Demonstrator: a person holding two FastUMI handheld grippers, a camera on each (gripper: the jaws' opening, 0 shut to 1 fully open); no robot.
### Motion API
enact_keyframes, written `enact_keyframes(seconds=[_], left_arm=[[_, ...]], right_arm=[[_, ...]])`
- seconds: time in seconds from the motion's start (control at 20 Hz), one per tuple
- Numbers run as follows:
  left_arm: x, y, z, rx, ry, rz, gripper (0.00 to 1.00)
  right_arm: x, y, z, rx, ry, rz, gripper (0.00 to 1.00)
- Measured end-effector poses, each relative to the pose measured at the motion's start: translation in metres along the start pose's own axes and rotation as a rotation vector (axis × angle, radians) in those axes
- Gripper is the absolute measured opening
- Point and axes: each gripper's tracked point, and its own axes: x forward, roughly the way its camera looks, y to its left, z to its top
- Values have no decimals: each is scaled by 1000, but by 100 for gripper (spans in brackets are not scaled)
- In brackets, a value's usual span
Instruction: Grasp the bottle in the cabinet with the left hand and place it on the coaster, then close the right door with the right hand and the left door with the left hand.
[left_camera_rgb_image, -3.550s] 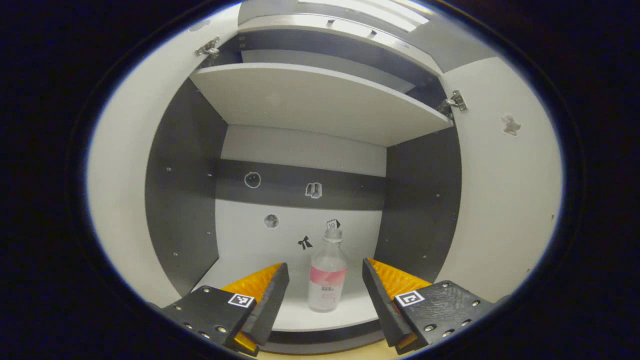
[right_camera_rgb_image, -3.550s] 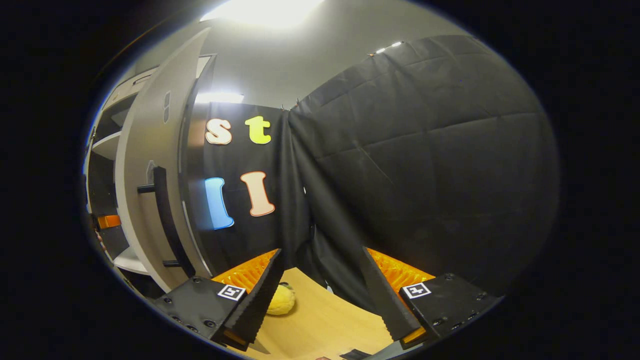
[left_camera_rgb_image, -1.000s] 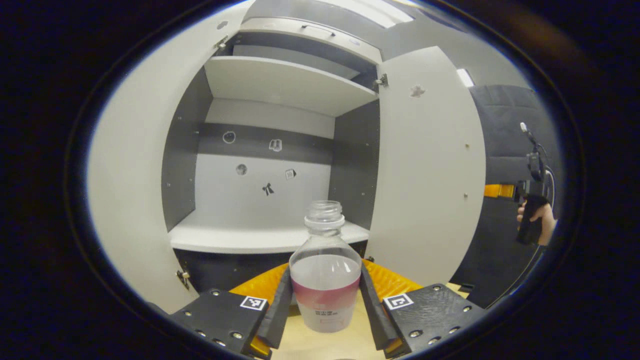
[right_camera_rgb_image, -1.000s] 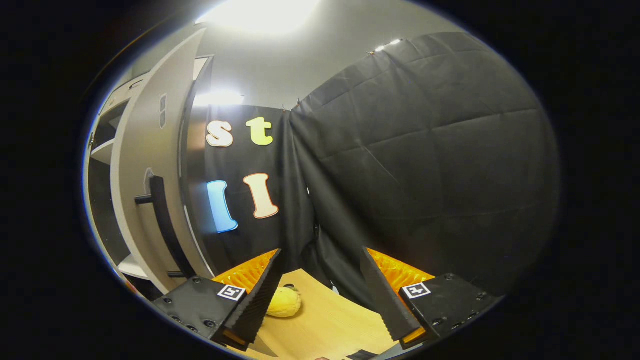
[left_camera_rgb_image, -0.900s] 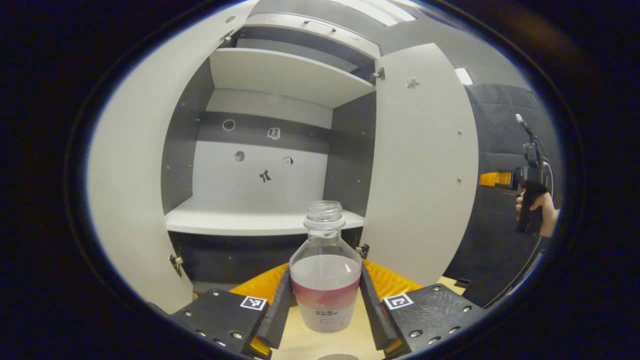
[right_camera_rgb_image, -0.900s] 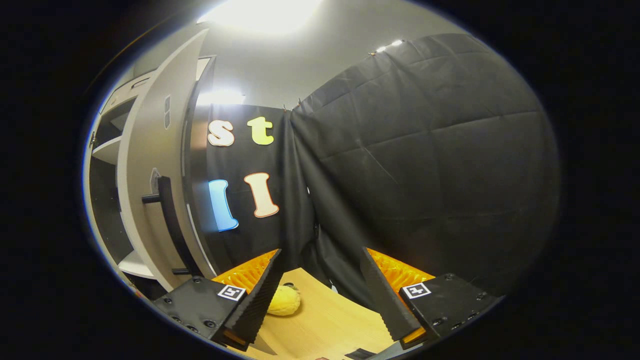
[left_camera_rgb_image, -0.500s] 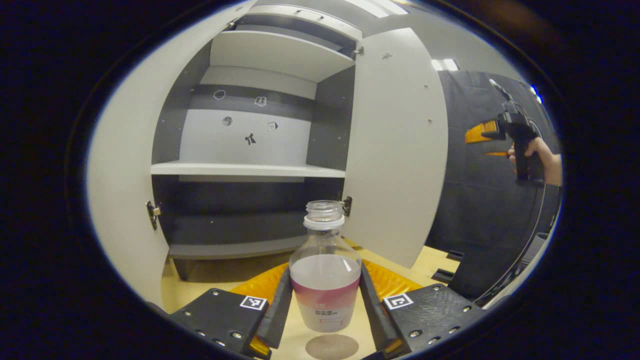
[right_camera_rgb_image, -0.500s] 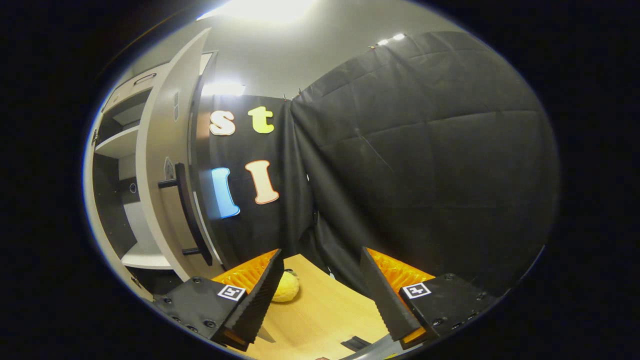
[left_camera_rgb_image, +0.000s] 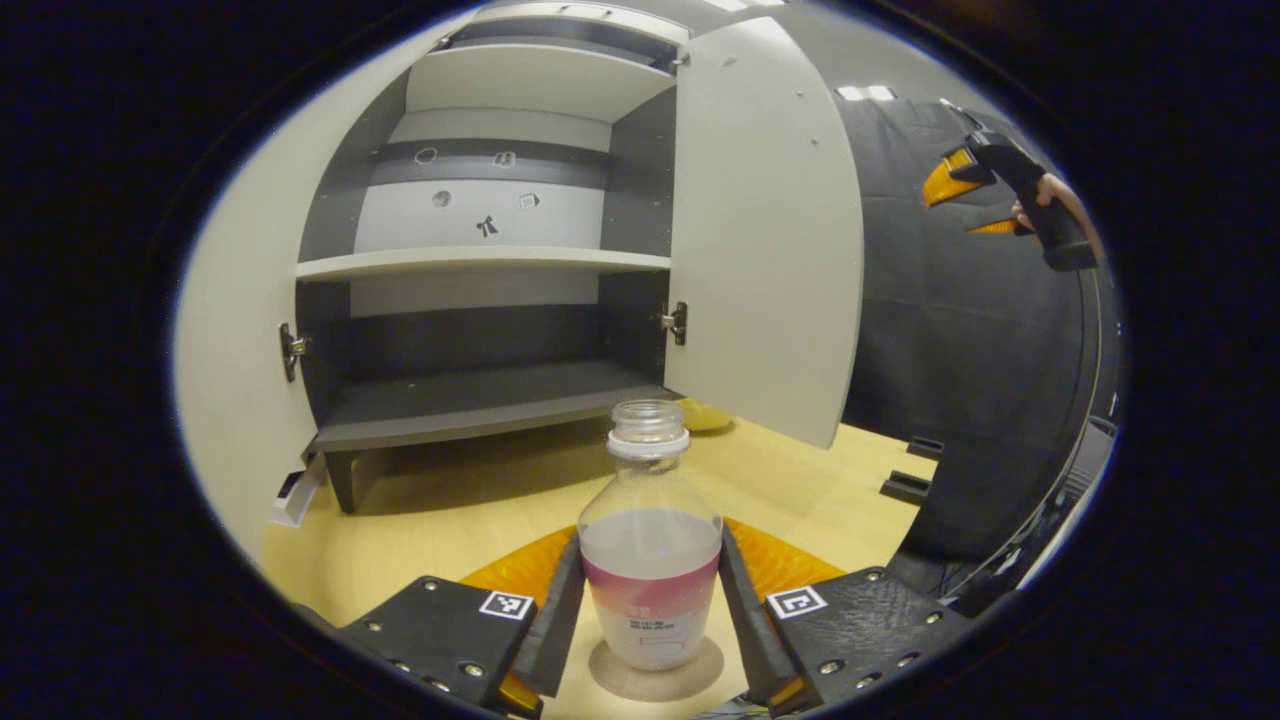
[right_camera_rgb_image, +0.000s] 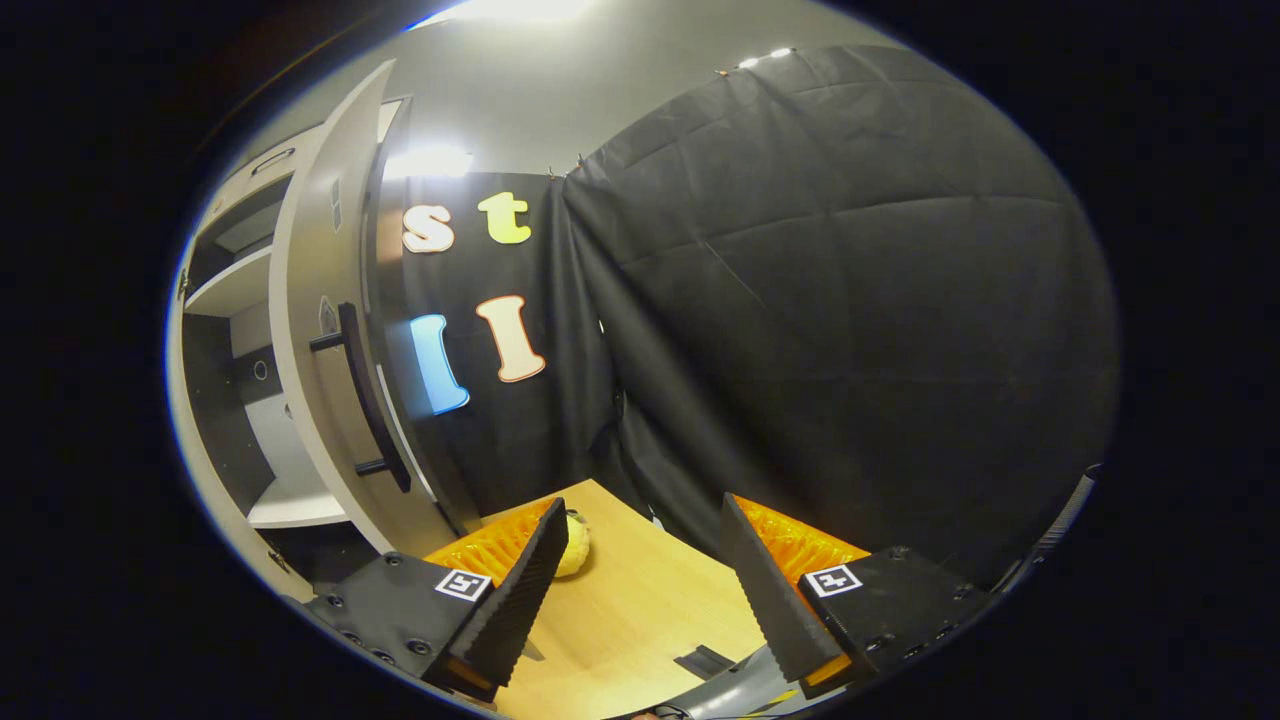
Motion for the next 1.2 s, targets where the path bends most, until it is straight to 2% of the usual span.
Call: enact_keyframes(seconds=[0.15, 0.55, 0.65, 0.7, 0.8, 0.85, 0.95, 1.0, 1.1, 1.15, 1.2], left_arm=[[-2, -2, -16, 32, 17, -3, 70], [-15, -4, -27, -7, 54, 3, 72], [-17, -1, -23, 2, 50, 13, 82], [-18, 1, -17, 4, 47, 22, 92], [-23, 0, -5, -7, 37, 16, 94], [-28, -1, 2, -13, 34, 17, 94], [-44, -7, 15, -38, 27, -1, 94], [-55, -7, 24, -43, 21, 9, 94], [-76, 4, 47, -62, -6, 76, 94], [-86, 10, 61, -83, -22, 118, 88], [-96, 19, 76, -112, -39, 170, 88]], right_arm=[[-5, -1, -2, -15, 6, 5, 92], [-13, -5, -12, -20, 44, 0, 92], [-14, -8, -15, -29, 52, -2, 92], [-15, -7, -16, -33, 58, 0, 92], [-13, -2, -21, -33, 64, 11, 92], [-10, 2, -24, -30, 64, 19, 98], [-5, 6, -27, -31, 63, 36, 98], [1, 6, -27, -39, 65, 40, 98], [12, 4, -15, -60, 31, 47, 98], [19, 6, -7, -75, 7, 56, 98], [28, 5, 2, -94, -10, 61, 98]])
